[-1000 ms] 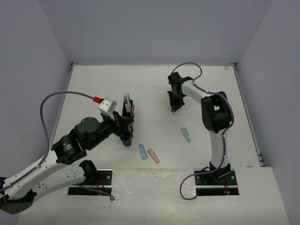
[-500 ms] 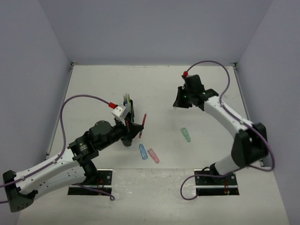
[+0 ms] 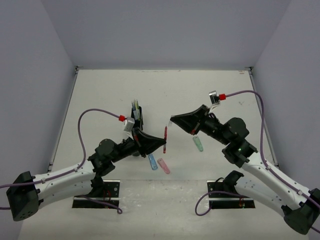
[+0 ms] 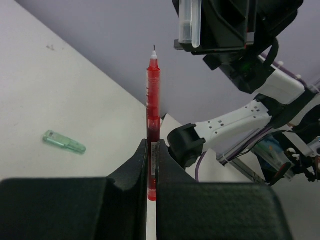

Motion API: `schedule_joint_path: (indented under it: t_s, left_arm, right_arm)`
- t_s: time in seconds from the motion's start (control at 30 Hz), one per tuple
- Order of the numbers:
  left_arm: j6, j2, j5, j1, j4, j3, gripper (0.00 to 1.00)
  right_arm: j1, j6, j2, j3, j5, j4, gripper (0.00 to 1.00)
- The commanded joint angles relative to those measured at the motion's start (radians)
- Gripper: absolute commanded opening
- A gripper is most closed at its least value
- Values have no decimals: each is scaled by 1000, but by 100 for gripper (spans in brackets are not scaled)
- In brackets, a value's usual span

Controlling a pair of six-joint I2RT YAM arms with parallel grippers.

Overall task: Sort the stationery into containers
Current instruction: Close the pen cap on the pen.

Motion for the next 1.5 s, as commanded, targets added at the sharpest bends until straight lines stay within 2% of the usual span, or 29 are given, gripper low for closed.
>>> schedule_joint_path:
  t_s: [0.0,0.7,1.03,1.47]
  left_arm:
    - [-31,6,42,-10,177,10,0]
    - [-38,35,56,-16,165,-10,0]
    - [-22,28,64,-15,138,17,0]
    - [-20,41,53,-16,112,47,0]
  right_arm:
    - [25,14,4,12,-30,94,0]
    - [28,-97,19,125,2,-48,0]
    - [28,-122,33,114,7,-88,0]
    - [28,-146,38,114,-63,-112,0]
